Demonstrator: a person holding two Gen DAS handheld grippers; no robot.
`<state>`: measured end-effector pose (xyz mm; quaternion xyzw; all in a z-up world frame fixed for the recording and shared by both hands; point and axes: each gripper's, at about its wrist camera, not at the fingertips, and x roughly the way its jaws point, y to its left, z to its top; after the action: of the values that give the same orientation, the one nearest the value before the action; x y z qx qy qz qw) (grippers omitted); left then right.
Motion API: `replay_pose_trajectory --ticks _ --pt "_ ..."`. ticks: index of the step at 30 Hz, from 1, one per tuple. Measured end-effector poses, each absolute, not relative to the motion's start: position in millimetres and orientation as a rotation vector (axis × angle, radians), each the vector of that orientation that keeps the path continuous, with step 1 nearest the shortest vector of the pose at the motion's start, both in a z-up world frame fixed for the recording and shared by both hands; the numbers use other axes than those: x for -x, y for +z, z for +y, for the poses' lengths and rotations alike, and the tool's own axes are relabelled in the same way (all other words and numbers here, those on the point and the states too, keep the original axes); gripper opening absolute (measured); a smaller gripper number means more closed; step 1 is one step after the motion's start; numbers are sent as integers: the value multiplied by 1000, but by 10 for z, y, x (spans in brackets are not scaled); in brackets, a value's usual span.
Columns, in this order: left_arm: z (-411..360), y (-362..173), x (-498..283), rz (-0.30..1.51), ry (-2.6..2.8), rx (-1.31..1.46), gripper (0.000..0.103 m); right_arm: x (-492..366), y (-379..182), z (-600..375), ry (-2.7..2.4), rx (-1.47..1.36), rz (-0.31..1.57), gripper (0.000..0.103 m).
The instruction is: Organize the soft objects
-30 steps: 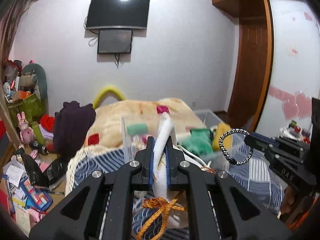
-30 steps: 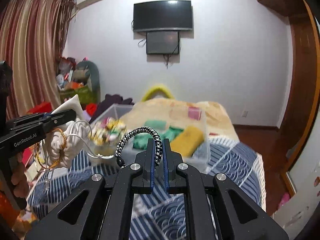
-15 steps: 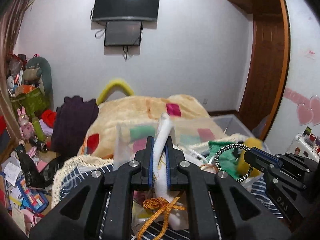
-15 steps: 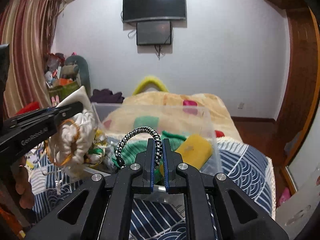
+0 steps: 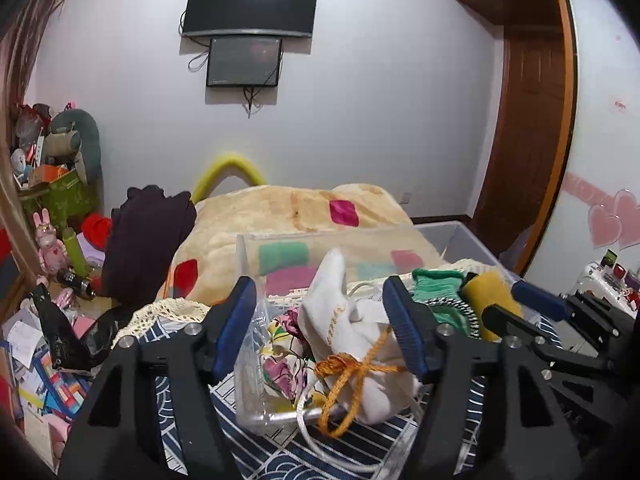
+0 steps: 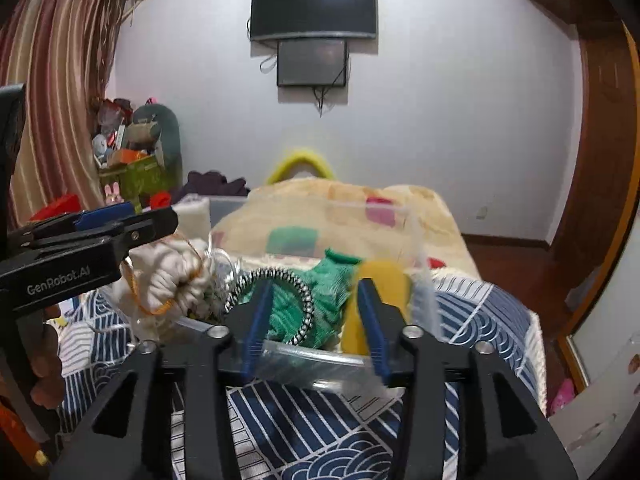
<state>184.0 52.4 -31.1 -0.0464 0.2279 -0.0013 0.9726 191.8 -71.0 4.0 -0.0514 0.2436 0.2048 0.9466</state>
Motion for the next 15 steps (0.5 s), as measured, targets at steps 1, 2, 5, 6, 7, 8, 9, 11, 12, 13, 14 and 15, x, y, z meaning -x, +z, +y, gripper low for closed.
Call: replay_pose_trajectory --ticks 1,2,5,6,7,8,9,11,12,13,14,15 --pt "517 -280 -1794 451 -2 90 72 -1894 75 -729 417 102 484 46" --pt "510 -244 -1731 440 5 88 79 -1855 122 -758 417 98 467 49" --pt "481 -159 -1527 403 -6 90 90 -1721 266 -851 435 64 420 61" --pt "471 -137 -1465 393 -15 91 92 -1677 308 -883 449 51 406 64" --pt "460 -116 -1409 383 -21 92 96 -1636 348 -901 458 40 391 69" --pt "448 -90 -1334 368 -22 91 98 -1580 399 -932 460 32 371 72" --pt "440 -66 -1277 356 -20 88 99 -1533 429 -950 460 32 355 73" --pt "423 -14 -1154 331 -15 79 102 -1416 509 -990 458 41 320 81" --pt "420 6 -1112 324 -15 76 102 -1372 531 -992 456 44 308 82" --pt "422 29 -1059 317 -19 77 103 -1326 549 -996 453 47 295 83" --pt "423 48 -1001 310 -26 81 103 -1279 575 -1009 450 49 282 83" --pt "427 63 -958 306 -30 86 103 -1242 590 -1018 449 50 275 84"
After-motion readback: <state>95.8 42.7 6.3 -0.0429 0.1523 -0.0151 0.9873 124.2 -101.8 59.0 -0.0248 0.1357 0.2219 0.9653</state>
